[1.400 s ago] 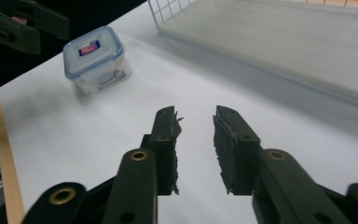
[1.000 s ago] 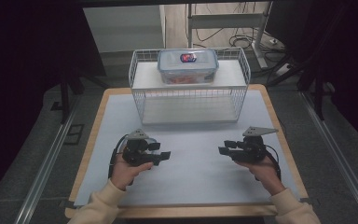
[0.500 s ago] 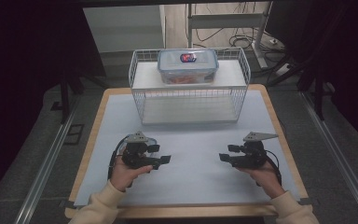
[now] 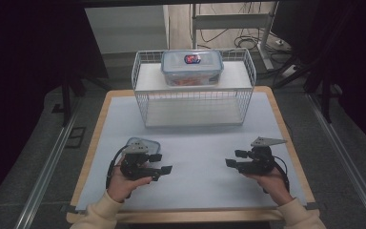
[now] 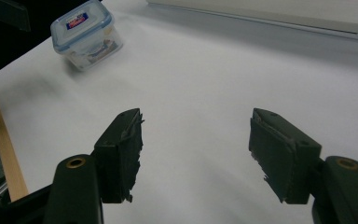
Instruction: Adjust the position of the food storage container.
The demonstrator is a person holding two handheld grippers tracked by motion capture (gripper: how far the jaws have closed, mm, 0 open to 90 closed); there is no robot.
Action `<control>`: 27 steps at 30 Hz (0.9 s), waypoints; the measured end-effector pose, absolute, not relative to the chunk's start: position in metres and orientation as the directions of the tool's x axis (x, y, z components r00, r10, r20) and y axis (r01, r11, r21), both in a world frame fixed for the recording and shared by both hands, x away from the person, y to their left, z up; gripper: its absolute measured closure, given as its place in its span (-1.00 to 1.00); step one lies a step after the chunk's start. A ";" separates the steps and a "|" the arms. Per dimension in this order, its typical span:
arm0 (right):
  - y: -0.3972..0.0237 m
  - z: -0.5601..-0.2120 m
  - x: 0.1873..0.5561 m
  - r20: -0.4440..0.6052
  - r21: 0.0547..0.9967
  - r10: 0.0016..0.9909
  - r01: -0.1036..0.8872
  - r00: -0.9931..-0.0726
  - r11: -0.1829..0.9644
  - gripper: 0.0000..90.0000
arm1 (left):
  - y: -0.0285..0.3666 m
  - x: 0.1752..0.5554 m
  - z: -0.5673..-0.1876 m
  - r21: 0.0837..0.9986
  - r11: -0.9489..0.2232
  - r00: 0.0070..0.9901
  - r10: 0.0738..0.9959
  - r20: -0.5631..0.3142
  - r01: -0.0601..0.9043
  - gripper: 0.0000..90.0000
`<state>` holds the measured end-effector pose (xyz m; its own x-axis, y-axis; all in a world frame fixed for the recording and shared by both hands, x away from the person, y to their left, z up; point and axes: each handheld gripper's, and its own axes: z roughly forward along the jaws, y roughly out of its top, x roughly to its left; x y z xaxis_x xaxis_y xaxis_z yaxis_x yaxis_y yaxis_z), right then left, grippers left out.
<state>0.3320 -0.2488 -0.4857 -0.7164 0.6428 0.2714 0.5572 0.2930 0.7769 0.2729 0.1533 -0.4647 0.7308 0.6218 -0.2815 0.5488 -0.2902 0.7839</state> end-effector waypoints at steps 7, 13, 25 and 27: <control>-0.251 -0.488 0.329 0.310 0.769 0.634 0.579 -0.708 0.271 -0.28 | 0.159 0.247 -0.474 0.780 -0.356 0.754 0.621 -0.214 0.514 0.16; -0.250 -0.489 0.328 0.312 0.766 0.633 0.582 -0.709 0.274 -0.30 | 0.171 0.230 -0.482 0.763 -0.356 0.747 0.620 -0.239 0.539 0.67; -0.252 -0.492 0.327 0.319 0.756 0.641 0.595 -0.698 0.272 -0.31 | 0.202 0.224 -0.498 0.725 -0.351 0.690 0.685 -0.234 0.593 0.94; -0.252 -0.493 0.328 0.318 0.755 0.642 0.596 -0.697 0.274 -0.32 | 0.205 0.226 -0.500 0.720 -0.351 0.678 0.701 -0.222 0.598 0.94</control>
<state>0.3277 -0.2521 -0.4926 -0.6975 0.6420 0.3183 0.5963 0.2736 0.7547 0.2260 0.2049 -0.5005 0.6778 0.7010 -0.2216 0.5983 -0.3507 0.7205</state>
